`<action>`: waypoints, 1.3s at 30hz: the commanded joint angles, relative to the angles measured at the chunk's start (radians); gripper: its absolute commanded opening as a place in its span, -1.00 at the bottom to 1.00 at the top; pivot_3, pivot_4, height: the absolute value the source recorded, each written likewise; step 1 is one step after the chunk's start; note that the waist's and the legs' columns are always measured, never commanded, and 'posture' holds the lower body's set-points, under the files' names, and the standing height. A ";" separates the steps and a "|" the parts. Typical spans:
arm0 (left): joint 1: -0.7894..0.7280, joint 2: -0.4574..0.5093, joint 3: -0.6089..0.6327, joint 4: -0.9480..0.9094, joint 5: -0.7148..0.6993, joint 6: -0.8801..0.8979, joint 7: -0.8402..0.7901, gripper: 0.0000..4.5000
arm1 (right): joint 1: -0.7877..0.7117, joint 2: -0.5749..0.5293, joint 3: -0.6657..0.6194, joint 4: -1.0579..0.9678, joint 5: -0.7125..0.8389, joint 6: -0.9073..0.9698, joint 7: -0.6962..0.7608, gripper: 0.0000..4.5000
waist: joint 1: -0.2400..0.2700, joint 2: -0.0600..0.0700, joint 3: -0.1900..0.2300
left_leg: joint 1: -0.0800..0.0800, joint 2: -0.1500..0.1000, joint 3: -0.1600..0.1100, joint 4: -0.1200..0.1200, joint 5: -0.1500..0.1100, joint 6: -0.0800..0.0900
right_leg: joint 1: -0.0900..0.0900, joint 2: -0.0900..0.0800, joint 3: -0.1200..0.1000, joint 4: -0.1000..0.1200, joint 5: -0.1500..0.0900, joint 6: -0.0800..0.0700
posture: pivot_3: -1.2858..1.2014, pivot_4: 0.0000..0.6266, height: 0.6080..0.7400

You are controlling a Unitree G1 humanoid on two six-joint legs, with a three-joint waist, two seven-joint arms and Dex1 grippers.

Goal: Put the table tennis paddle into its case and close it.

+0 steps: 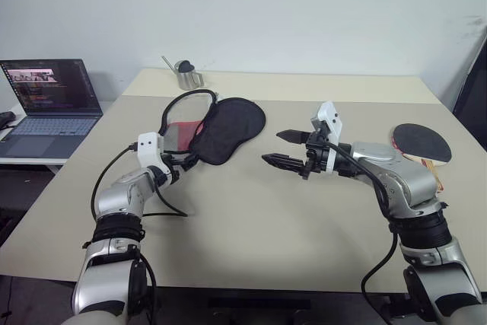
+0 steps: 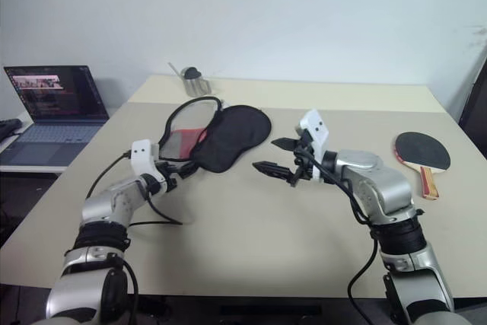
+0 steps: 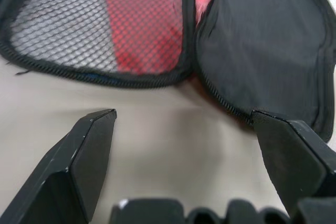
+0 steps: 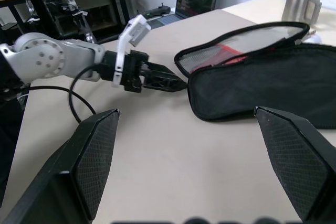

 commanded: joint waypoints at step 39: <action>-0.261 -0.115 0.016 0.260 0.010 0.022 -0.038 -0.97 | 0.026 -0.037 -0.115 -0.050 0.040 0.027 -0.048 1.00 | 0.000 0.000 0.000 | -0.001 -0.001 0.000 0.001 0.000 0.000 | 0.000 0.000 0.000 0.000 0.001 0.002 | 0.03 -0.52 1.00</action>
